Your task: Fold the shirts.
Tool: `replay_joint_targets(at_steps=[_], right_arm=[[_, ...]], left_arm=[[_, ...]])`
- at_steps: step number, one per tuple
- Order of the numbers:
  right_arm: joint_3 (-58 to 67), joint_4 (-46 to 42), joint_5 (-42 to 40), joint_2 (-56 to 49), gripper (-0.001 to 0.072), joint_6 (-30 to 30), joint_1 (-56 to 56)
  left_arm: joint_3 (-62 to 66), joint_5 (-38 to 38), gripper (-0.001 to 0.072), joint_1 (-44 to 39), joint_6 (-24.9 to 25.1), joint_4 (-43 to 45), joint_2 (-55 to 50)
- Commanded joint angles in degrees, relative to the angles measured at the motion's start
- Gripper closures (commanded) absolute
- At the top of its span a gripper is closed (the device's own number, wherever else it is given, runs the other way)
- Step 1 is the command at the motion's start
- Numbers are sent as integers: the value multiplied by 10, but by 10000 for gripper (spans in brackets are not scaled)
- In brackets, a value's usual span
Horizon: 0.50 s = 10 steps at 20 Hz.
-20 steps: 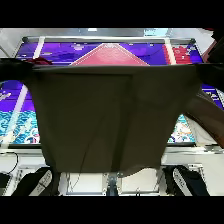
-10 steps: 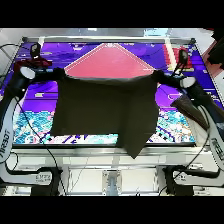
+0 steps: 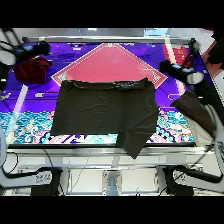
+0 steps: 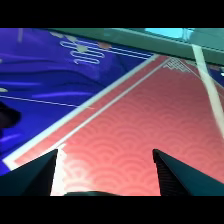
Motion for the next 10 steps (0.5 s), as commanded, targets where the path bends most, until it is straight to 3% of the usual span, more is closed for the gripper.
replay_joint_targets(at_steps=[1, 3, 6, 10], right_arm=[[-10, -162, 159, 126, 368, 90, -94], [-64, -207, 208, 212, 367, 110, -155], [-198, -189, 225, 335, 366, 121, -222], [-349, -63, 231, 427, 366, 143, -264]], left_arm=[[0, -132, 34, 79, -7, 165, 108], [-90, -155, 42, 158, -18, 170, 193], [-343, -132, 63, 279, -35, 102, 344], [-561, -154, 63, 370, -191, 13, 395]])
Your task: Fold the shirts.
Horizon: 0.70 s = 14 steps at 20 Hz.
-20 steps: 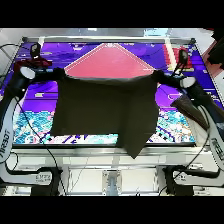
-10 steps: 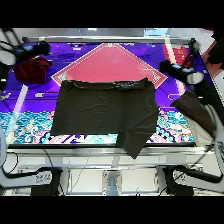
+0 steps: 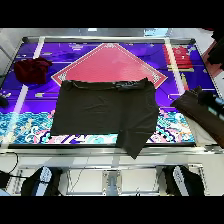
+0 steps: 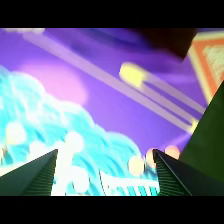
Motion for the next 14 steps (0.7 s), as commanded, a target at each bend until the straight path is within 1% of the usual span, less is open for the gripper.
replay_joint_targets(at_steps=[1, 3, 5, 8, 14], right_arm=[[-115, 95, 32, 68, 366, 30, -38], [-149, 159, 52, 60, 367, 28, -37], [-168, 167, 71, 46, 367, 27, -37], [-174, 165, 69, 38, 367, 26, -37], [-174, 169, 60, 38, 366, 26, -37]], left_arm=[[-171, -21, 63, 72, -99, -88, 37], [-191, -60, 62, 72, -78, -161, -12], [-191, -77, 61, 72, -70, -198, -70], [-191, -89, 60, 72, -73, -204, -124], [-191, -99, 61, 65, -70, -200, -159]])
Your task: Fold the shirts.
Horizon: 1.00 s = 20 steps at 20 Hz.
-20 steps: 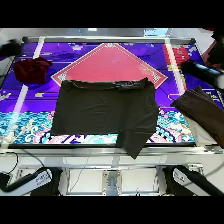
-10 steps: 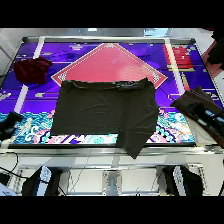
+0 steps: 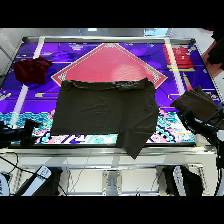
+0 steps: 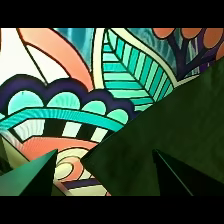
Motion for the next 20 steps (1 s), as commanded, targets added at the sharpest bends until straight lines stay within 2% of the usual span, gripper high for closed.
replay_joint_targets(at_steps=[1, 6, 14, 15, 16, 20], right_arm=[[-3, 9, 0, 0, 367, 0, 0], [-3, 29, -9, 0, 367, 0, 0], [-3, 29, -23, 0, 367, 0, 0], [-3, 29, -23, 0, 367, 0, 0], [-3, 29, -23, 0, 367, 0, 0], [-3, 30, -20, 0, 368, 0, 0]], left_arm=[[-2, -7, 61, -14, 2, -6, -25], [-2, 21, 61, -86, -12, -3, -61], [-2, 26, 64, -87, -27, -8, -64], [-2, 26, 70, -87, -27, -14, -64], [-2, 24, 122, -89, -27, -21, -66], [-2, 24, 126, -117, -27, -30, -89]])
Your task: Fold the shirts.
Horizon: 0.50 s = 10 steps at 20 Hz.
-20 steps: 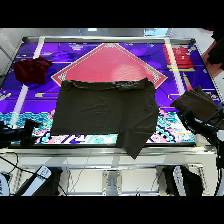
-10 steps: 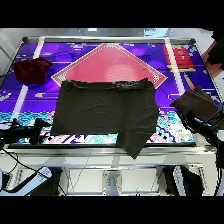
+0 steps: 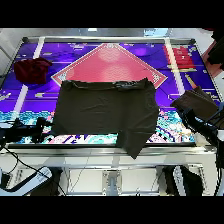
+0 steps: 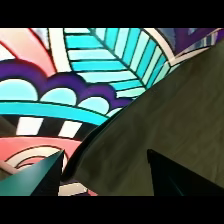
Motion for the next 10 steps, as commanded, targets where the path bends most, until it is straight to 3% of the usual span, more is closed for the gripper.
replay_joint_targets(at_steps=[1, 2, 4, 5, 6, 10], right_arm=[[0, 2, 5, 0, 367, 0, 0], [0, 2, 15, 0, 368, 0, 0], [0, 1, 43, 0, 368, -1, 0], [0, 1, 62, 0, 368, -4, 0], [0, 1, 84, 0, 369, -14, 0], [-10, -46, 210, -3, 368, -10, -1]], left_arm=[[0, -2, 126, -23, -2, -10, -21], [0, -2, 163, -28, -2, -17, -30], [0, 0, 501, -27, -1, -29, -35], [2, -1, 601, -26, -1, -28, -35], [3, -1, 649, -26, 0, -28, -35], [9, -3, 670, -26, 7, -32, -35]])
